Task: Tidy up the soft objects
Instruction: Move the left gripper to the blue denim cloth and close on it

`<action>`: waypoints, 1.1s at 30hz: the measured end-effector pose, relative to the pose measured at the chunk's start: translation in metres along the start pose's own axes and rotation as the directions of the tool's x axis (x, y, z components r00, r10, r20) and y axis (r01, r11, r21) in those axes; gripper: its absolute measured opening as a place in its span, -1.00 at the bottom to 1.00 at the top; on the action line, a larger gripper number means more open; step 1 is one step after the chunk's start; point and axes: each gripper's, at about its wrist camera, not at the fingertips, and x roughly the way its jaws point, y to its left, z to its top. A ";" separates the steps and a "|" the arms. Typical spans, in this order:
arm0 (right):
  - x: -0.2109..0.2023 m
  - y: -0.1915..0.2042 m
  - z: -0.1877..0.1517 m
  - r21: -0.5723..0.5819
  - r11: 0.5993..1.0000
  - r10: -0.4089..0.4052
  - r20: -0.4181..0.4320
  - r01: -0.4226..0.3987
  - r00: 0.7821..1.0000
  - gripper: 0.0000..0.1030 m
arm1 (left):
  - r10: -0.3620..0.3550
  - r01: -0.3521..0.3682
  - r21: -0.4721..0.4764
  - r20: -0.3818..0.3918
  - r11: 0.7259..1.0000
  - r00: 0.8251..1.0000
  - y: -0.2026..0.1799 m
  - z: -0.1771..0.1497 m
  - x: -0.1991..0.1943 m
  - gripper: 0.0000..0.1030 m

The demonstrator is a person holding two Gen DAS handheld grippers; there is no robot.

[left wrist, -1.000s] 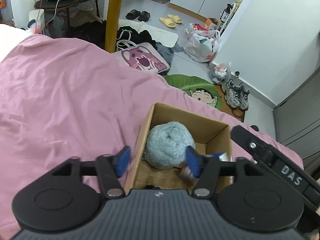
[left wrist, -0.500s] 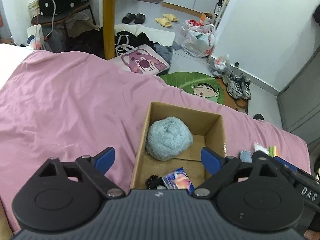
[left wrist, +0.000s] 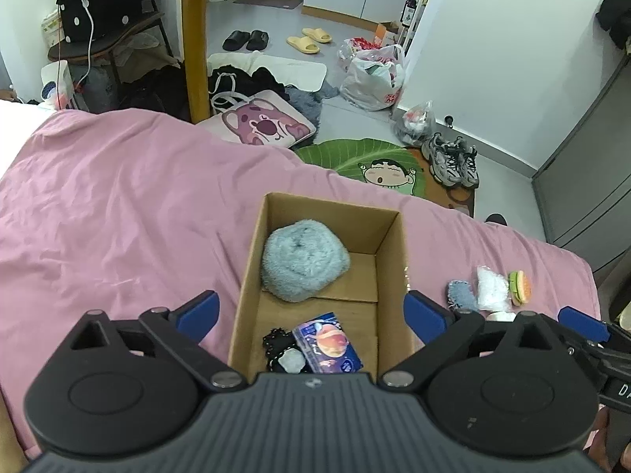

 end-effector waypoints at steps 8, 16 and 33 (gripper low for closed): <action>-0.012 -0.024 0.003 -0.011 1.000 0.013 0.004 -0.013 1.000 1.00 | 0.039 -0.040 0.027 0.039 0.999 0.998 -0.023 -0.003 -0.015 0.93; -0.024 -0.068 -0.003 0.078 0.997 -0.031 0.046 0.027 0.998 1.00 | 0.047 -0.049 0.057 0.049 0.997 0.998 -0.055 -0.013 -0.015 0.93; 0.003 -0.146 -0.029 0.347 0.936 -0.059 -0.022 0.063 0.998 0.96 | 0.050 -0.060 0.138 0.081 0.989 0.995 -0.127 -0.031 0.020 0.87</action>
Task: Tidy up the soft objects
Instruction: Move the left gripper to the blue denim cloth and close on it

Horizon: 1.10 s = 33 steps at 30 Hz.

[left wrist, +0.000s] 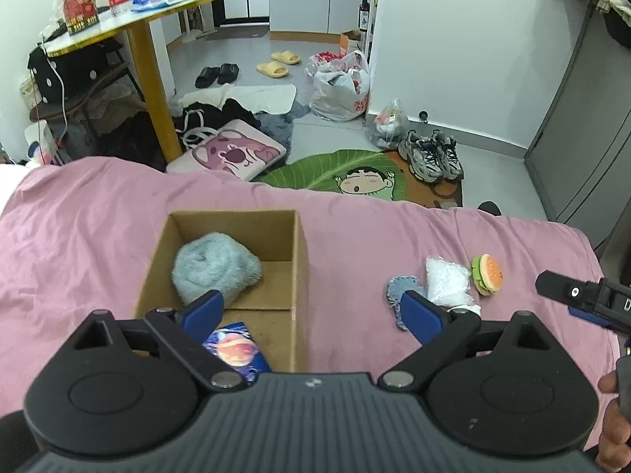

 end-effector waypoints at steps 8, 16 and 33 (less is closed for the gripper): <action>0.022 -0.008 -0.002 0.008 1.000 0.006 -0.083 -0.005 0.997 0.65 | -0.004 0.004 0.008 0.000 1.000 1.000 -0.024 0.004 0.023 0.55; 0.043 -0.012 -0.003 0.007 1.000 0.006 -0.155 -0.005 0.988 0.59 | -0.004 0.005 0.006 -0.053 1.000 0.999 -0.046 0.004 0.063 0.09; 0.089 -0.008 -0.005 -0.122 0.992 -0.023 -0.291 -0.013 0.956 0.22 | -0.088 0.078 -0.059 -0.185 0.995 0.979 -0.066 0.003 0.154 -0.18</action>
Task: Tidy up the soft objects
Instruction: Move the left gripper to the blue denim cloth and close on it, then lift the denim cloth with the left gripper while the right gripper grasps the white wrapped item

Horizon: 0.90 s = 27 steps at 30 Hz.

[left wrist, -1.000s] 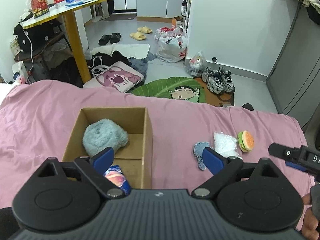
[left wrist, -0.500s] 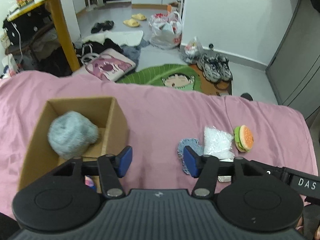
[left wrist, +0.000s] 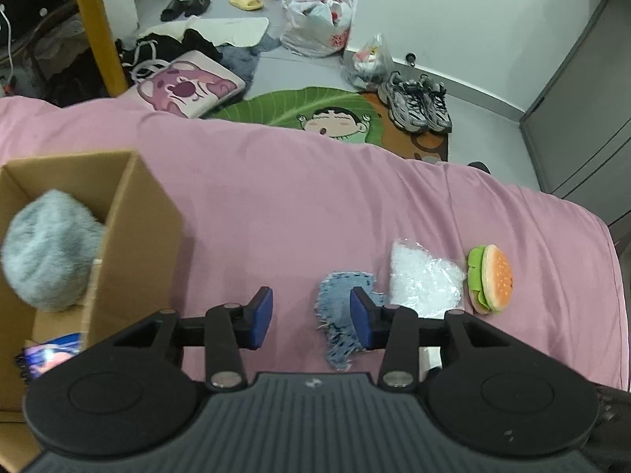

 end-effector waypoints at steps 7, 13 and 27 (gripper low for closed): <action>0.011 -0.007 0.001 -0.002 1.000 -0.023 -0.027 0.023 0.999 -0.21 | -0.022 0.020 -0.036 -0.059 0.999 0.998 -0.004 -0.003 0.024 -0.18; 0.008 -0.014 0.002 0.030 0.999 -0.013 -0.009 0.013 1.000 -0.24 | -0.044 0.040 -0.058 -0.058 0.997 0.997 -0.003 -0.001 0.034 -0.17; -0.008 -0.003 0.002 0.012 0.999 -0.045 0.047 0.044 0.998 -0.24 | -0.101 0.085 -0.156 -0.097 0.984 0.990 0.008 -0.010 0.025 -0.57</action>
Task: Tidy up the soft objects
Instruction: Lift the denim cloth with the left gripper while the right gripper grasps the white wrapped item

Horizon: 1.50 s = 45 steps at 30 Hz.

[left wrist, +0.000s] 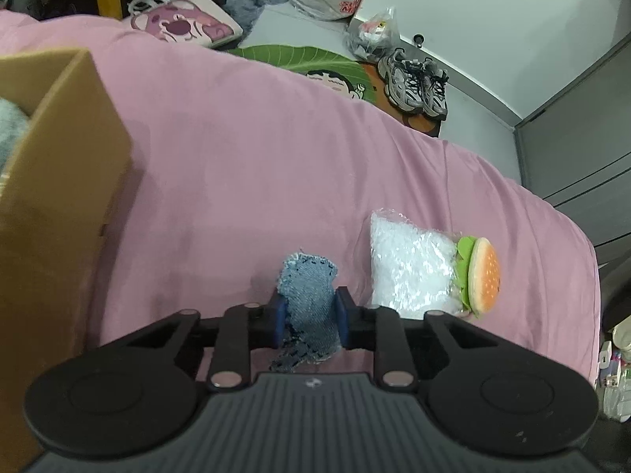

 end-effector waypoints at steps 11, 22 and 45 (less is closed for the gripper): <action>-0.035 0.020 -0.010 -0.047 0.999 -0.011 0.098 0.016 0.995 -0.25 | 0.028 -0.029 0.016 0.047 0.999 0.998 0.014 -0.009 -0.046 -0.64; -0.076 0.049 -0.012 -0.125 0.990 -0.028 0.258 0.062 0.966 -0.25 | 0.006 -0.016 0.077 0.130 0.997 0.991 0.020 -0.018 -0.112 -0.64; -0.113 0.126 -0.028 -0.161 0.986 0.012 0.361 0.050 0.932 -0.24 | -0.013 -0.041 0.183 0.285 0.982 0.959 0.077 -0.021 -0.204 -0.64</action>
